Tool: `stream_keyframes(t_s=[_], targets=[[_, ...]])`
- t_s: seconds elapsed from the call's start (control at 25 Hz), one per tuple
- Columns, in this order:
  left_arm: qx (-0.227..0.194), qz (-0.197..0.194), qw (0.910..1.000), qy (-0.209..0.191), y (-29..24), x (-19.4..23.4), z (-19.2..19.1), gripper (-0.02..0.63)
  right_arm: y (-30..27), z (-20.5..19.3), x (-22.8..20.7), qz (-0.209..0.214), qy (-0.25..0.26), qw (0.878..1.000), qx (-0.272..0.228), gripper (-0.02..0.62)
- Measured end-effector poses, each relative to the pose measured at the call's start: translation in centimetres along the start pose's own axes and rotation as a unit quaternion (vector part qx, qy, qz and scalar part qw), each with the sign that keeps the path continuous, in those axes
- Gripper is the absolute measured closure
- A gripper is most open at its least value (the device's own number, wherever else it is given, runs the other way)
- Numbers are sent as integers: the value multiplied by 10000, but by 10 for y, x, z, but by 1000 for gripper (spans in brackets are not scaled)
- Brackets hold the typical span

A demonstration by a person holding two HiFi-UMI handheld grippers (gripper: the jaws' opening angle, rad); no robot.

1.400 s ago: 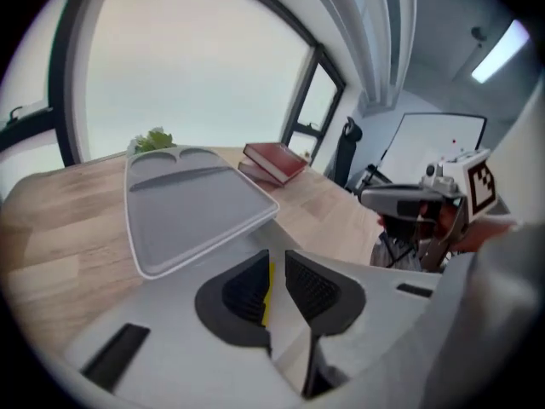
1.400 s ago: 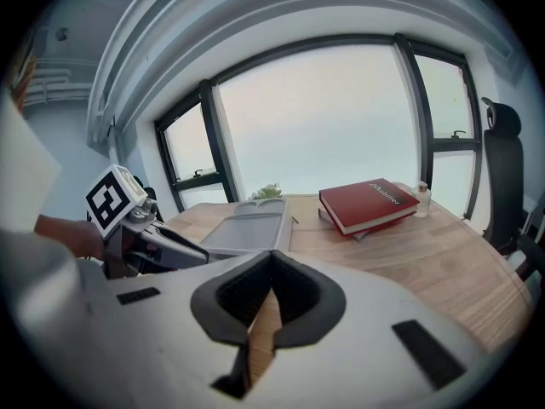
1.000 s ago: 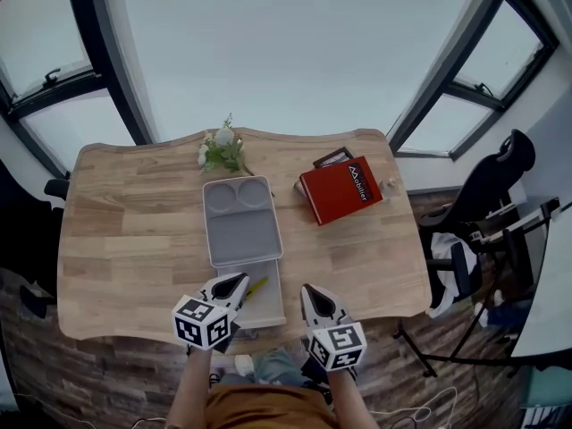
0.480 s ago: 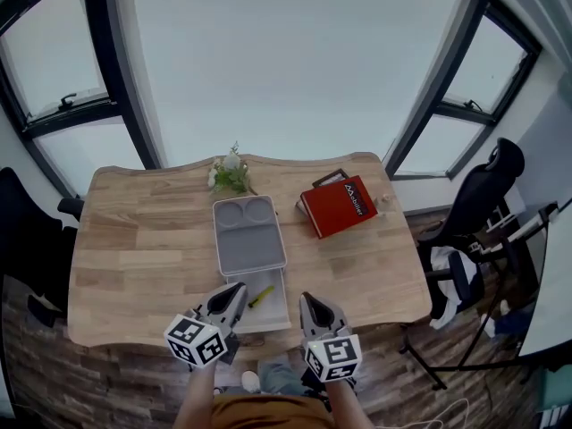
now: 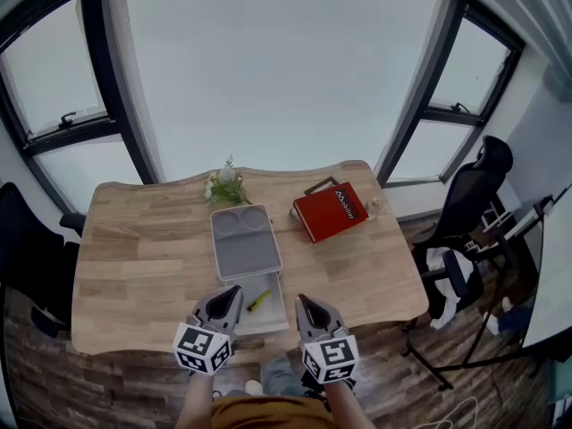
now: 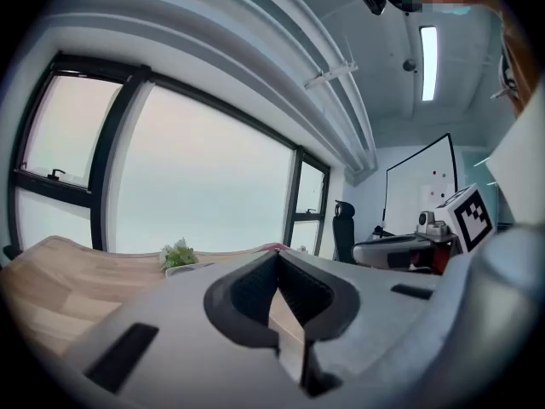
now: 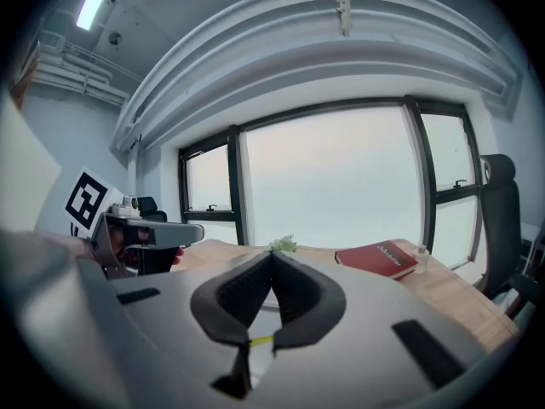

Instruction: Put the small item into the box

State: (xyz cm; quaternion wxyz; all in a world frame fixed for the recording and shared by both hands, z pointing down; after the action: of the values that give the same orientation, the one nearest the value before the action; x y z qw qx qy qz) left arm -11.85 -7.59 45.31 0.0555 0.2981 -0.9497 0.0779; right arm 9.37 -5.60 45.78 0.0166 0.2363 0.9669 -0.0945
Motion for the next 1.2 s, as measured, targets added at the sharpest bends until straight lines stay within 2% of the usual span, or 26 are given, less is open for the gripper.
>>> stream_keyframes(t_s=[0.84, 1.2], targets=[[-26, -9, 10000, 83, 1, -6, -3, 601, 8, -2, -6, 5, 3, 10000, 11, 592], [-164, 9, 9987, 480, 4, 0, -2, 601, 11, -2, -7, -20, -24, 10000, -20, 592]])
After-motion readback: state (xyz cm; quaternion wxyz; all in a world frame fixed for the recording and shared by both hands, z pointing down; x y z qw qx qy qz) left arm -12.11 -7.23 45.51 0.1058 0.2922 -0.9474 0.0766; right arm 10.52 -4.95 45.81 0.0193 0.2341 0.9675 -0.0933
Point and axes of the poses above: the fingertips, and each gripper's own axes: y backward along the fingers, x to its left, z out of its top, the point moved 8 cm from there along y, backward along the fingers, and after that the axes turned 3 degrees about -x, right-handed, at the moved point
